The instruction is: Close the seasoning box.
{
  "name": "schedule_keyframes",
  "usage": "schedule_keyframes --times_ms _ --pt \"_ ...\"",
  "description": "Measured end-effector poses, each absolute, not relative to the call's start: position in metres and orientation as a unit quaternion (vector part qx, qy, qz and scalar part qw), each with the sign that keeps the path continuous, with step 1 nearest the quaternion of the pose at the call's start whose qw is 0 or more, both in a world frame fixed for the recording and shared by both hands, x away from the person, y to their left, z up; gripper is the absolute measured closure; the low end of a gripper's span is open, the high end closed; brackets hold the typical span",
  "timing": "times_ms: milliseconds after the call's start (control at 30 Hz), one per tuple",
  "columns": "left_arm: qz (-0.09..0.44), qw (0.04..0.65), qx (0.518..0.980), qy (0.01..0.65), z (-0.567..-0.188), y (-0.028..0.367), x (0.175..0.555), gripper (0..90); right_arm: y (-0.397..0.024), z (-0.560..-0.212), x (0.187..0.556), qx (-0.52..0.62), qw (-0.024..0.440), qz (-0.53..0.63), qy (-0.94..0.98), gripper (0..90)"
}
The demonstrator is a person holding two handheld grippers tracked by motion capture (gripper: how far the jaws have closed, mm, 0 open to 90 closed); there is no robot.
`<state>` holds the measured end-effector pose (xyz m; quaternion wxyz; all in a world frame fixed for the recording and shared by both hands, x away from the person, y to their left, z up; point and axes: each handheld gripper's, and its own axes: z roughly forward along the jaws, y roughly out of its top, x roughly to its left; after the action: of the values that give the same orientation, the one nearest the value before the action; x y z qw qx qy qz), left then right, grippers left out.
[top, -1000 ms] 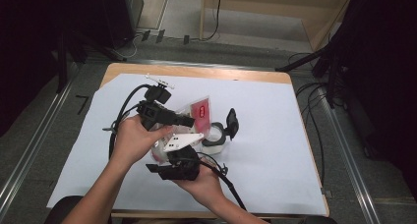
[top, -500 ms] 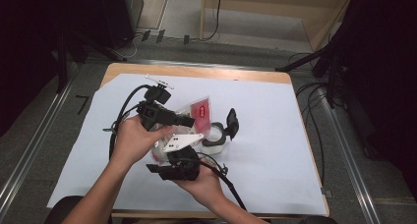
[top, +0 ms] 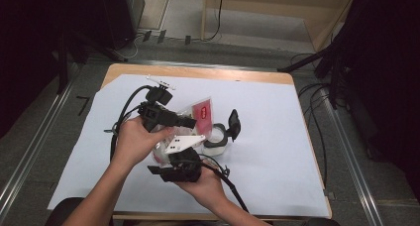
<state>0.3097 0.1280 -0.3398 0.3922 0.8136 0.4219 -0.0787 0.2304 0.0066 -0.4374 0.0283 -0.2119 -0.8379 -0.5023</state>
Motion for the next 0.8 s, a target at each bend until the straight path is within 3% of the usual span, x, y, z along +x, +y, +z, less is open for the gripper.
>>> schedule_keyframes --times_ms 800 --pt "-0.06 0.399 0.816 0.414 -0.337 0.1236 0.3076 69.0 0.0031 -0.4368 0.2324 -0.225 0.033 -0.51 -0.829 63.2"
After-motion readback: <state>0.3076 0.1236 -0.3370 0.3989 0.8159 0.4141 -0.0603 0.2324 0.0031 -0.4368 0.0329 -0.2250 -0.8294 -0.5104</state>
